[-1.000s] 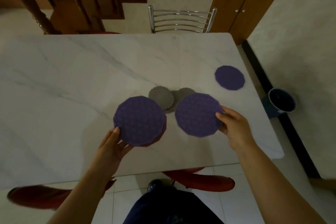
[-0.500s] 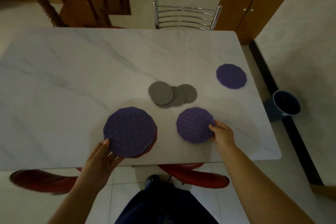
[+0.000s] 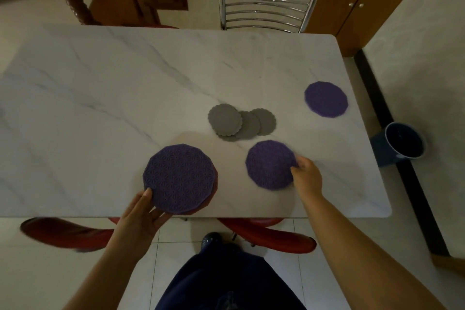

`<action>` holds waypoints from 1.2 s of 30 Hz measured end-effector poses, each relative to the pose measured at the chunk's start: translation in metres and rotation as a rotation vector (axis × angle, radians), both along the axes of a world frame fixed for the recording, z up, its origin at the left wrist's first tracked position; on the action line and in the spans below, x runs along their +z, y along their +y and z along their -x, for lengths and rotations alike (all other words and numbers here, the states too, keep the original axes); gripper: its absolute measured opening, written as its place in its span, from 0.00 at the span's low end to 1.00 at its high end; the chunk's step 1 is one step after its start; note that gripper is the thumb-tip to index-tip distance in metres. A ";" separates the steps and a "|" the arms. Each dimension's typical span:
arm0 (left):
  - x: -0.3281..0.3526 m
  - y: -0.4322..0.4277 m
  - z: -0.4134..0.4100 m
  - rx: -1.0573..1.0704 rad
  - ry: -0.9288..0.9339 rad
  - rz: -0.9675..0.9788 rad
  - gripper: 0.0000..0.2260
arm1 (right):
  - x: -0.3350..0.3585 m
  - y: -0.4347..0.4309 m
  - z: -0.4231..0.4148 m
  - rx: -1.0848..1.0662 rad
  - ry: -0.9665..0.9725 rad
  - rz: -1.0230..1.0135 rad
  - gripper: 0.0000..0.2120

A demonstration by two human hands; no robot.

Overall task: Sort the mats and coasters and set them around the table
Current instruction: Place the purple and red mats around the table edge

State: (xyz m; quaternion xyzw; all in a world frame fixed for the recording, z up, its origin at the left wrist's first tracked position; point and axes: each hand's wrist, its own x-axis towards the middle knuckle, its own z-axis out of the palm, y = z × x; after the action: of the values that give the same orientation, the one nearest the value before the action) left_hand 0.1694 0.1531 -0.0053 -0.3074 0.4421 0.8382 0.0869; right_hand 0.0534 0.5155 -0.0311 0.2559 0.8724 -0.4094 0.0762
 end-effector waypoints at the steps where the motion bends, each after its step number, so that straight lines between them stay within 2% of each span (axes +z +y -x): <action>1: 0.001 0.001 -0.002 0.004 0.004 -0.004 0.10 | 0.002 0.000 -0.002 0.002 -0.003 -0.024 0.19; 4: 0.001 0.003 -0.009 0.001 0.013 -0.027 0.11 | 0.011 -0.005 -0.008 0.008 0.022 -0.047 0.18; 7: -0.004 0.007 -0.016 0.013 0.016 -0.037 0.13 | 0.027 -0.033 -0.021 0.083 0.111 0.108 0.16; 9: -0.006 0.014 -0.022 0.028 0.010 -0.040 0.14 | 0.039 -0.062 -0.035 0.221 0.118 0.247 0.17; 12: -0.006 0.026 -0.031 0.030 0.026 -0.060 0.16 | 0.054 -0.104 -0.058 0.520 -0.024 0.441 0.24; 14: -0.002 0.029 -0.034 0.031 0.025 -0.060 0.17 | 0.058 -0.126 -0.067 0.675 -0.052 0.425 0.28; 16: 0.003 0.027 -0.034 0.038 0.019 -0.047 0.19 | 0.062 -0.140 -0.069 0.726 -0.004 0.343 0.30; 21: 0.008 -0.007 -0.035 0.011 0.033 -0.045 0.18 | 0.067 -0.170 -0.071 0.710 0.090 0.154 0.29; 23: 0.005 -0.025 -0.034 -0.004 0.031 -0.050 0.18 | 0.069 -0.189 -0.074 0.678 0.115 0.150 0.28; 29: -0.002 -0.111 -0.027 -0.078 0.009 -0.110 0.16 | 0.072 -0.268 -0.079 0.398 0.128 0.292 0.19; 34: 0.007 -0.210 -0.018 -0.210 0.037 -0.038 0.14 | 0.083 -0.349 -0.073 0.202 0.013 0.445 0.15; 36: 0.009 -0.249 -0.015 -0.222 0.050 -0.016 0.13 | 0.087 -0.378 -0.073 0.163 -0.002 0.571 0.08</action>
State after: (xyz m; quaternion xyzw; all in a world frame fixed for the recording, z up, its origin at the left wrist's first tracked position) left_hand 0.1843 -0.0959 0.0041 -0.2347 0.4687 0.8343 0.1708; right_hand 0.1268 0.1376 0.0557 0.1538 0.7395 -0.6305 0.1786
